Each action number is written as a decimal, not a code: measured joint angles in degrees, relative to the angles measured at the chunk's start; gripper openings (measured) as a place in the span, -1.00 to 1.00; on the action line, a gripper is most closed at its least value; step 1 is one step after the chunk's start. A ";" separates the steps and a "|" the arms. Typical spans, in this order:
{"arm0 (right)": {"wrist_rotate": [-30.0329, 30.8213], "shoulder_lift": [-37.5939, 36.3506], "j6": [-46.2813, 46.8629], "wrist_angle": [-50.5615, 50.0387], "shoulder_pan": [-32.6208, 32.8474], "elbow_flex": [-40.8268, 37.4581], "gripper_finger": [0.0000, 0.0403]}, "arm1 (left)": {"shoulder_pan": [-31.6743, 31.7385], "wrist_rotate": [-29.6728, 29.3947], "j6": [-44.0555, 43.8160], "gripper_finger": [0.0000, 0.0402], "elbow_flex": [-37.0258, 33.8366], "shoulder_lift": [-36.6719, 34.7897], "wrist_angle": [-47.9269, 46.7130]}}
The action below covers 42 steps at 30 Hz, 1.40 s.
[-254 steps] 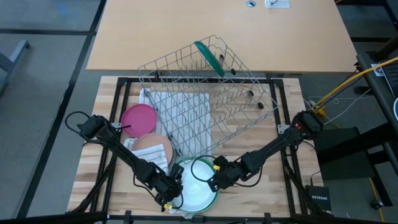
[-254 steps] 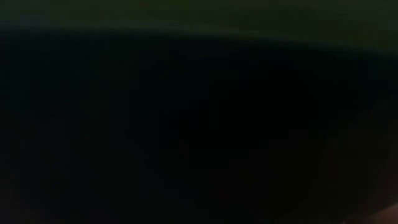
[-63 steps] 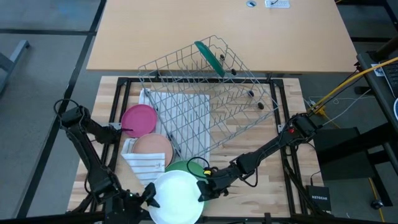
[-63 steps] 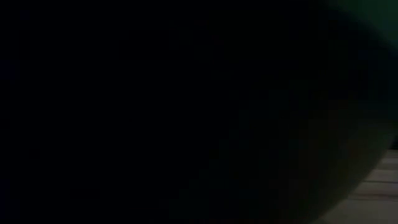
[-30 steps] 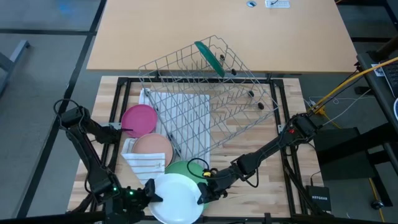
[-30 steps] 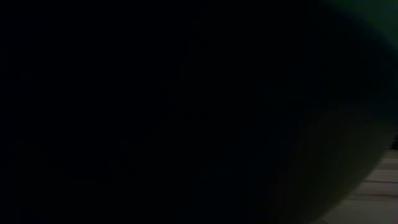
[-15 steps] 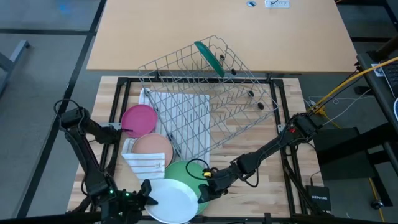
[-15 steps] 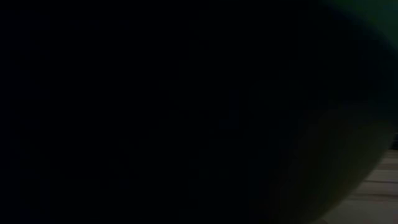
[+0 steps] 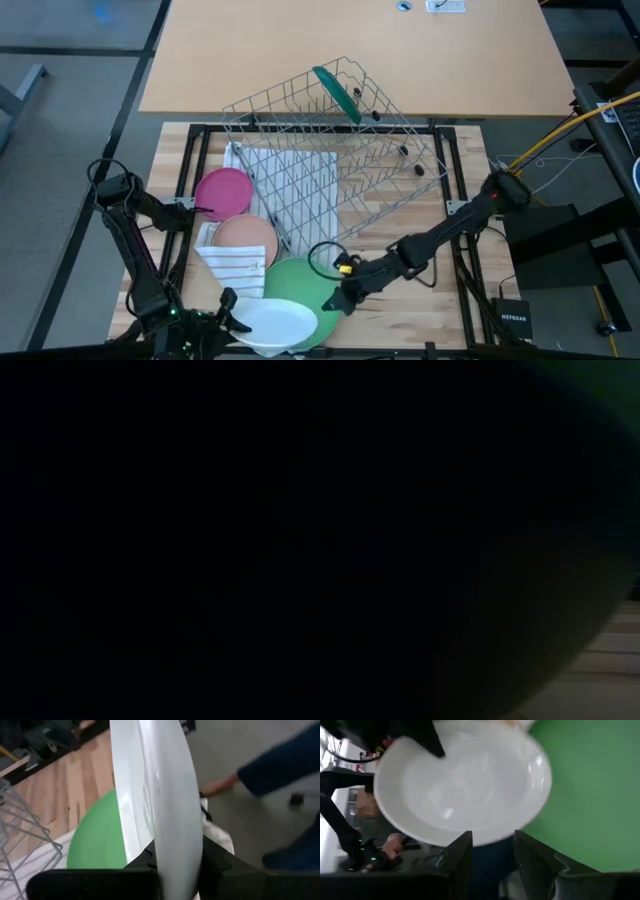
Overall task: Sort dishes
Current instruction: Put the white plate in the dish rack
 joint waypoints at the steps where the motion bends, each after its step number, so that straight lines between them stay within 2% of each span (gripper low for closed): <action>1: 1.34 -1.49 -2.24 -1.56 0.00 0.00 -0.28 | 0.01 -1.23 -1.03 -0.77 0.00 0.00 0.85; 6: 8.72 -9.21 -13.48 -11.21 0.00 0.00 -0.28 | 0.67 -10.31 -5.41 -0.77 0.00 -0.77 6.25; 13: 21.18 -18.27 -27.53 -23.41 -0.03 -0.04 -0.28 | 5.67 -26.09 -9.96 -0.77 0.02 -6.41 13.04; 20: 36.10 -24.40 -35.99 -36.43 -0.04 -0.04 -0.28 | 16.76 -30.40 -8.90 -0.77 0.05 -14.77 17.52; 25: 45.40 -26.31 -36.26 -47.48 -0.04 -0.04 -0.28 | 27.92 -30.71 -14.55 -0.77 0.09 -20.96 17.17; 28: 48.77 -26.29 -36.01 -53.74 -0.04 -0.05 -0.28 | 35.16 -30.23 -17.24 -0.76 0.11 -24.19 13.56; 32: 50.81 -26.15 -35.18 -58.70 -0.04 -0.70 -0.28 | 44.79 -26.46 -25.31 -0.77 -0.74 -27.52 5.53; 38: 52.38 -26.07 -34.37 -63.59 -0.04 -2.93 -0.28 | 58.29 -16.84 -40.25 -0.77 -4.11 -29.11 -7.39; 42: 52.40 -26.07 -34.35 -65.26 -0.04 -4.17 -0.28 | 65.06 -13.04 -49.01 -0.77 -7.95 -29.11 -9.60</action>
